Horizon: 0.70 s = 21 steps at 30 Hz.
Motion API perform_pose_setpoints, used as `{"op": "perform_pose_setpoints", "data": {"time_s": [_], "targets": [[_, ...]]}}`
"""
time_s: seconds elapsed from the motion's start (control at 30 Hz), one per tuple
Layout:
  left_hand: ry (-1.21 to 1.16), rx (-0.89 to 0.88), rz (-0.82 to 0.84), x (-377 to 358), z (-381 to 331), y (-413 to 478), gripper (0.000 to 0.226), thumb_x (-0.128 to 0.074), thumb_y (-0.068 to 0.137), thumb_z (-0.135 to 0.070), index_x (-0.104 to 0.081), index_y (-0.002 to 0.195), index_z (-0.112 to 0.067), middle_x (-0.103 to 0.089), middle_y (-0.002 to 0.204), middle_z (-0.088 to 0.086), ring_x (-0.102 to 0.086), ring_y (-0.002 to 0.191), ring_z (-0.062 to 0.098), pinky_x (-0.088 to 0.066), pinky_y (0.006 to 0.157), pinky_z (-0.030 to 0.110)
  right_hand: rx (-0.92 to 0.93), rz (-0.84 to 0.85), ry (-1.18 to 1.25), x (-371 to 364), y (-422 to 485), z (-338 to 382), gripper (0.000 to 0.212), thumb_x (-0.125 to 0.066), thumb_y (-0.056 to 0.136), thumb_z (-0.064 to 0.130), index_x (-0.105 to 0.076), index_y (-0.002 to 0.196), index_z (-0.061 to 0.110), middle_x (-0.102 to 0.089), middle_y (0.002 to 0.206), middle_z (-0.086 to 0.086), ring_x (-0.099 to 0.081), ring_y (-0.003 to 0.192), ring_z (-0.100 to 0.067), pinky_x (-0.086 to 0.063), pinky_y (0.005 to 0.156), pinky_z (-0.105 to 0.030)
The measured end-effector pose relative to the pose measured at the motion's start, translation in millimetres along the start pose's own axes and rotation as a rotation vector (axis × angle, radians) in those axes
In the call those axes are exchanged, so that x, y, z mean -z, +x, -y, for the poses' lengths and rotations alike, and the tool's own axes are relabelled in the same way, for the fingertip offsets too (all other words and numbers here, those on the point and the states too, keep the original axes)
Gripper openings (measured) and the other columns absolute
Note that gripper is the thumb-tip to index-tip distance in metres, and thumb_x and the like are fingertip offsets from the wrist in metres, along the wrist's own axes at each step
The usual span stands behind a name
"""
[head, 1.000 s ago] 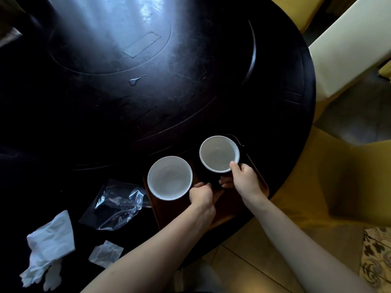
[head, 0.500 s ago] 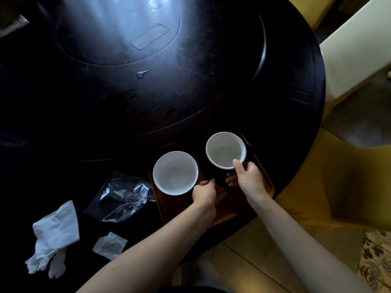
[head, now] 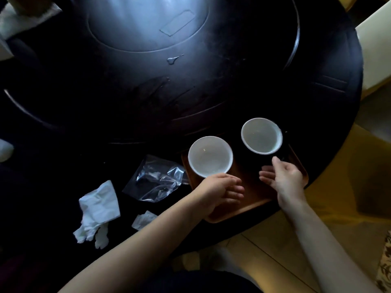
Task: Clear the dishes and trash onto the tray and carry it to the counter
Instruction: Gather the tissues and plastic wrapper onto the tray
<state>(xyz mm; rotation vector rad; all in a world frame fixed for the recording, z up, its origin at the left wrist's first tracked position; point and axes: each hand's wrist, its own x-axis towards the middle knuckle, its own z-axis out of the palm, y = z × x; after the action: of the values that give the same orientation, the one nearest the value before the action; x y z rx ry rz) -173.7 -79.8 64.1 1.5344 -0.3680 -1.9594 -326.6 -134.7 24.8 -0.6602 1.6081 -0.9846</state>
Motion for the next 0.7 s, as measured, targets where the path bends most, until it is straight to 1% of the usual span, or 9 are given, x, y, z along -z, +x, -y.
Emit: {"op": "perform_pose_setpoints", "data": {"time_s": [0.07, 0.13, 0.2, 0.27, 0.33, 0.43, 0.47, 0.53, 0.7], "targets": [[0.064, -0.121, 0.004, 26.5, 0.8, -24.5, 0.017, -0.044, 0.091, -0.004, -0.057, 0.082, -0.009, -0.060, 0.071, 0.009, -0.059, 0.051, 0.011, -0.051, 0.051, 0.019, 0.126, -0.008, -0.119, -5.9, -27.9, -3.3, 0.012, -0.047, 0.094, 0.016, -0.051, 0.096, 0.005, -0.060, 0.073, -0.008, -0.058, 0.042, -0.002, -0.050, 0.043, -0.014], [0.237, -0.282, -0.075, 63.4, 4.3, -49.3, 0.016, -0.048, 0.089, -0.002, -0.059, 0.083, -0.012, -0.063, 0.075, 0.008, -0.060, 0.062, 0.013, -0.051, 0.057, 0.018, 0.259, 0.074, -0.242, -21.1, -60.1, -9.3, 0.008, -0.049, 0.093, 0.013, -0.054, 0.087, 0.014, -0.061, 0.071, -0.004, -0.059, 0.046, -0.001, -0.050, 0.047, -0.015], [0.489, -0.451, -0.283, 109.6, 10.1, -70.2, 0.015, -0.054, 0.086, -0.005, -0.061, 0.084, -0.017, -0.066, 0.078, 0.004, -0.061, 0.071, 0.011, -0.049, 0.064, 0.019, 0.392, 0.187, -0.381, -44.0, -89.3, -20.8, 0.015, -0.053, 0.091, 0.012, -0.057, 0.080, 0.022, -0.064, 0.070, -0.002, -0.061, 0.053, -0.004, -0.051, 0.056, -0.022], [0.749, -0.556, -0.521, 157.9, 21.7, -86.0, 0.014, -0.058, 0.084, -0.007, -0.063, 0.086, -0.019, -0.067, 0.082, 0.000, -0.062, 0.077, 0.010, -0.049, 0.073, 0.023, 0.485, 0.334, -0.509, -70.9, -114.4, -36.8, 0.010, -0.057, 0.088, 0.014, -0.061, 0.082, 0.020, -0.067, 0.075, -0.003, -0.064, 0.064, -0.008, -0.051, 0.065, -0.026], [0.949, -0.575, -0.653, 201.2, 38.1, -100.7, 0.014, -0.058, 0.084, -0.010, -0.065, 0.095, -0.015, -0.067, 0.091, 0.003, -0.061, 0.085, 0.018, -0.048, 0.078, 0.031, 0.561, 0.484, -0.610, -97.9, -134.8, -55.7, 0.006, -0.058, 0.088, 0.016, -0.063, 0.085, 0.015, -0.067, 0.082, -0.003, -0.063, 0.076, -0.012, -0.049, 0.072, -0.024], [1.199, -0.475, -0.706, 251.7, 69.3, -120.1, 0.038, -0.056, 0.081, -0.037, -0.060, 0.113, -0.019, -0.060, 0.111, 0.003, -0.050, 0.107, 0.024, -0.040, 0.090, 0.035, 0.601, 0.653, -0.712, -131.0, -161.3, -84.9, 0.009, -0.059, 0.087, 0.021, -0.063, 0.086, 0.013, -0.066, 0.087, -0.003, -0.060, 0.083, -0.015, -0.047, 0.077, -0.028], [1.243, -0.418, -0.698, 263.9, 78.6, -124.5, 0.046, -0.056, 0.079, -0.043, -0.057, 0.120, -0.022, -0.057, 0.117, 0.002, -0.045, 0.112, 0.024, -0.037, 0.094, 0.037, 0.607, 0.685, -0.745, -140.4, -170.1, -94.8, 0.011, -0.059, 0.087, 0.023, -0.062, 0.088, 0.013, -0.065, 0.089, -0.003, -0.059, 0.085, -0.017, -0.047, 0.078, -0.030], [1.240, -0.320, -0.673, 278.9, 95.0, -125.7, 0.053, -0.064, 0.078, -0.039, -0.051, 0.127, -0.026, -0.051, 0.126, 0.002, -0.039, 0.118, 0.024, -0.035, 0.098, 0.039, 0.616, 0.742, -0.822, -157.8, -187.2, -114.8, 0.018, -0.058, 0.087, 0.029, -0.061, 0.095, 0.013, -0.064, 0.095, -0.005, -0.058, 0.091, -0.019, -0.045, 0.081, -0.031], [1.015, -0.394, -0.716, 287.6, 109.8, -111.7, 0.040, -0.067, 0.076, -0.010, -0.062, 0.116, -0.016, -0.054, 0.115, 0.009, -0.051, 0.107, 0.023, -0.038, 0.090, 0.026, 0.482, 0.865, -0.890, -194.6, -223.0, -144.1, 0.035, -0.058, 0.087, 0.031, -0.051, 0.116, 0.012, -0.057, 0.114, -0.010, -0.053, 0.106, -0.025, -0.043, 0.090, -0.035]]}}
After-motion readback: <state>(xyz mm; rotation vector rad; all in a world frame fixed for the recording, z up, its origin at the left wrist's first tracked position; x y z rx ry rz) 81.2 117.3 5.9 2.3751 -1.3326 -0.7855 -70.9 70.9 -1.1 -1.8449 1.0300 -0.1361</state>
